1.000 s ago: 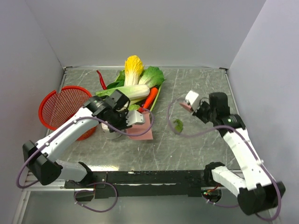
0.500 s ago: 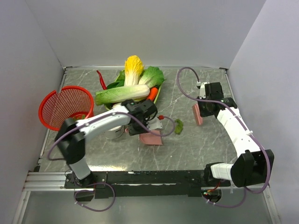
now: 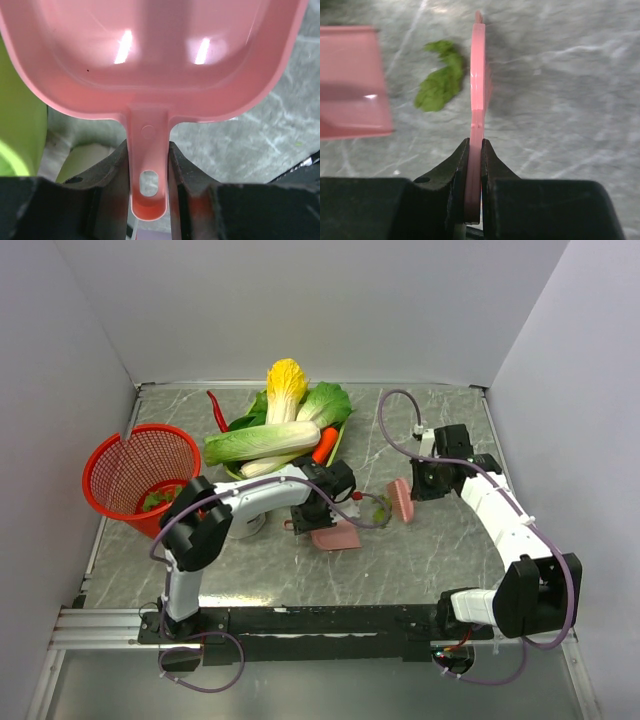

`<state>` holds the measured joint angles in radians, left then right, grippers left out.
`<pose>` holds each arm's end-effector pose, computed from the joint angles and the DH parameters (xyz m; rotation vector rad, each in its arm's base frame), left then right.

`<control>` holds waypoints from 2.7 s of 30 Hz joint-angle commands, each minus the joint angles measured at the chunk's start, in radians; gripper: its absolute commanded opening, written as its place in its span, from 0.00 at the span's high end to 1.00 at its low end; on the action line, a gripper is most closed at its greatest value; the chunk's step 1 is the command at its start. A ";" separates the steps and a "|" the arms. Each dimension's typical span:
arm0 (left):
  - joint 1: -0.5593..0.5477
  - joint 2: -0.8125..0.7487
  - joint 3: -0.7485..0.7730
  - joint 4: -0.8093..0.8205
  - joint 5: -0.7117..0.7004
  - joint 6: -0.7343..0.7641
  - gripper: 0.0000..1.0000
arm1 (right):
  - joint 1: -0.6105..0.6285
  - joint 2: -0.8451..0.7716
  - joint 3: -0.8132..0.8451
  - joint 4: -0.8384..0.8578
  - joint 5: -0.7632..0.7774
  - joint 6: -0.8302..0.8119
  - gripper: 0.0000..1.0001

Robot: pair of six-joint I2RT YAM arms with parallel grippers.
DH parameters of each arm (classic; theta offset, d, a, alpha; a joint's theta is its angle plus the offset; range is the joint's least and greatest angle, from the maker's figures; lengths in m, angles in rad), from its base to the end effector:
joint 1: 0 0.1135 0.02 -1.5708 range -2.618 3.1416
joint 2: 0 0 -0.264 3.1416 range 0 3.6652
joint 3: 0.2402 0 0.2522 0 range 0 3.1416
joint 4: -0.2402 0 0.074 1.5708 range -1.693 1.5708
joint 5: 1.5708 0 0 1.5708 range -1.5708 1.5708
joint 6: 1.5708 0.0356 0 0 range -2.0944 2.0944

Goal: Sweep away the paper scraps from the table

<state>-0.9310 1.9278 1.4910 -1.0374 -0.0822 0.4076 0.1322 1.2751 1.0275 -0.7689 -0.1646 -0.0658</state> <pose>0.2233 -0.2952 0.2026 1.8727 2.3769 0.0823 0.2497 0.0391 0.2714 -0.3156 2.5648 0.2374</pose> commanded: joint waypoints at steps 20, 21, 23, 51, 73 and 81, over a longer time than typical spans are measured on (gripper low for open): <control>-0.012 -0.157 -0.138 0.257 0.094 -0.001 0.99 | -0.074 -0.112 0.333 -0.282 -0.273 -0.138 1.00; -0.012 -0.179 -0.141 0.287 0.096 0.003 0.99 | -0.078 -0.117 0.338 -0.280 -0.265 -0.146 1.00; -0.014 -0.194 -0.150 0.316 0.094 0.005 0.99 | -0.085 -0.128 0.329 -0.265 -0.263 -0.146 1.00; -0.012 -0.001 -0.034 0.022 -0.068 -0.036 0.99 | -0.072 0.194 0.171 -0.136 -0.313 0.064 1.00; -0.002 -0.046 -0.083 0.192 0.042 -0.070 0.99 | -0.079 -0.016 0.375 -0.276 -0.164 -0.097 1.00; 0.029 -0.179 -0.222 0.528 0.140 -0.066 0.99 | -0.128 -0.019 0.364 -0.239 -0.064 -0.068 1.00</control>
<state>-0.9119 1.8603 1.3323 -0.7410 -0.0147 0.3359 0.0265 1.2739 1.3643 -1.0355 -0.2832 -0.1513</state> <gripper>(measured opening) 0.338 0.155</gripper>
